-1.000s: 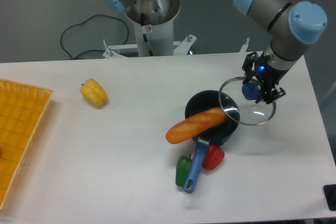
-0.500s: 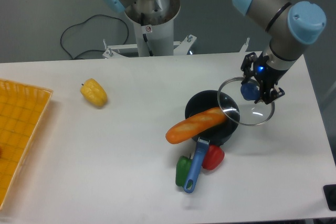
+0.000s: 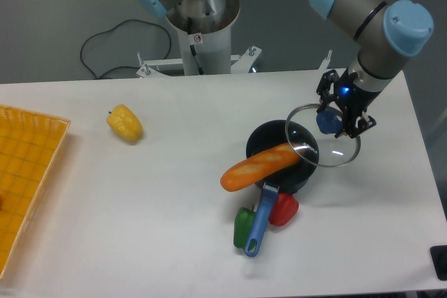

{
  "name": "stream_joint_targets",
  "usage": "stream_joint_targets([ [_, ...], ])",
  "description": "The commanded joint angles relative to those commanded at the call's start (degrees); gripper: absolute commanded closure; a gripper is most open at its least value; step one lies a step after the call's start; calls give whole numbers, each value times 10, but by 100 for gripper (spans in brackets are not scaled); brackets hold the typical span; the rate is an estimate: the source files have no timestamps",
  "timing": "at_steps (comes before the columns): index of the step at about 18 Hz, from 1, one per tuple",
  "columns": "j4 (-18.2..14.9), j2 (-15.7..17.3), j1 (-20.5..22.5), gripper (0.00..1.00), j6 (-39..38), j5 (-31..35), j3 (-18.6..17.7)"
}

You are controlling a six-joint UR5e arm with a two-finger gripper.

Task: Close the pot lid
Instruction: 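Hold the clear glass lid in the gripper beside the black pot, then move the glass lid over the pot and lower it onto the rim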

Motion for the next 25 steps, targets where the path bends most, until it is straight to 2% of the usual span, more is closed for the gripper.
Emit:
stream_joint_targets([
  [13, -1, 7, 3, 45, -19, -39, -19],
  [16, 0, 11, -10, 45, -50, -41, -19],
  [21, 1, 11, -25, 45, -60, -45, -25],
  [25, 4, 11, -26, 45, -69, -46, -42],
])
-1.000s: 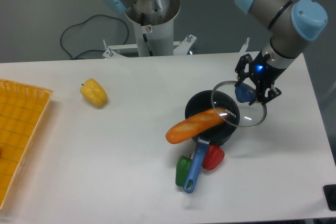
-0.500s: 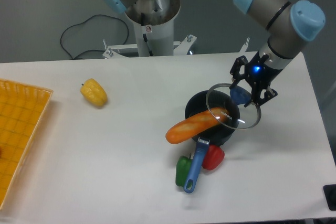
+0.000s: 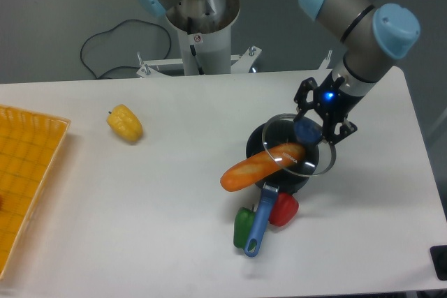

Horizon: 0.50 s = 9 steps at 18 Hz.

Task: Close the pot lid
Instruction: 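Move the glass lid over the pot and lower it onto the rim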

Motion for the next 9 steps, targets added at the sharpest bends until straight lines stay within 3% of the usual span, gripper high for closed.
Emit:
stream_joint_targets([
  [9, 0, 0, 0, 45, -2, -13, -7],
])
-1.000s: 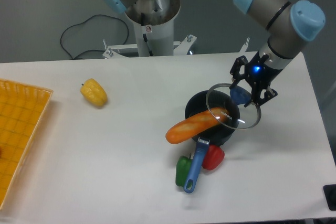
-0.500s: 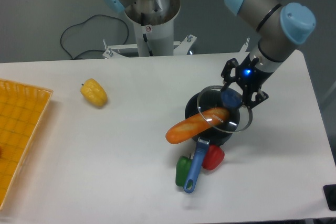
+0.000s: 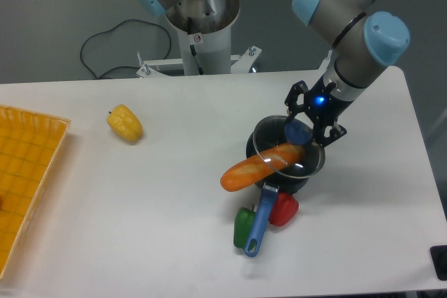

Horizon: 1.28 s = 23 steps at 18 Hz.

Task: Close the pot lid
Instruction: 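Move the glass lid over the pot and lower it onto the rim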

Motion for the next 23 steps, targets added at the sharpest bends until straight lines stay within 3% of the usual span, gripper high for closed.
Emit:
stream_joint_targets([
  [23, 4, -3, -13, 44, -11, 4, -12],
])
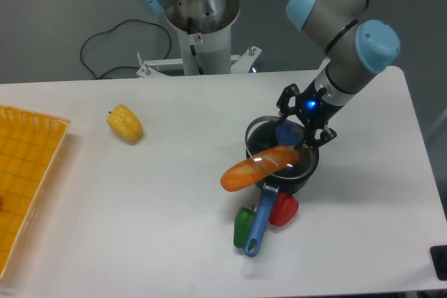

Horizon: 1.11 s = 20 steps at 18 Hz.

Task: Close the pot lid
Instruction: 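Move the glass lid over the pot and lower it onto the rim, then press the lid down onto the pot over the orange bread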

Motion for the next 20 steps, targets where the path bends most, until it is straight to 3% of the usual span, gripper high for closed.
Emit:
stream_joint_targets([
  [20, 0, -3, 1, 44, 9, 4, -11],
])
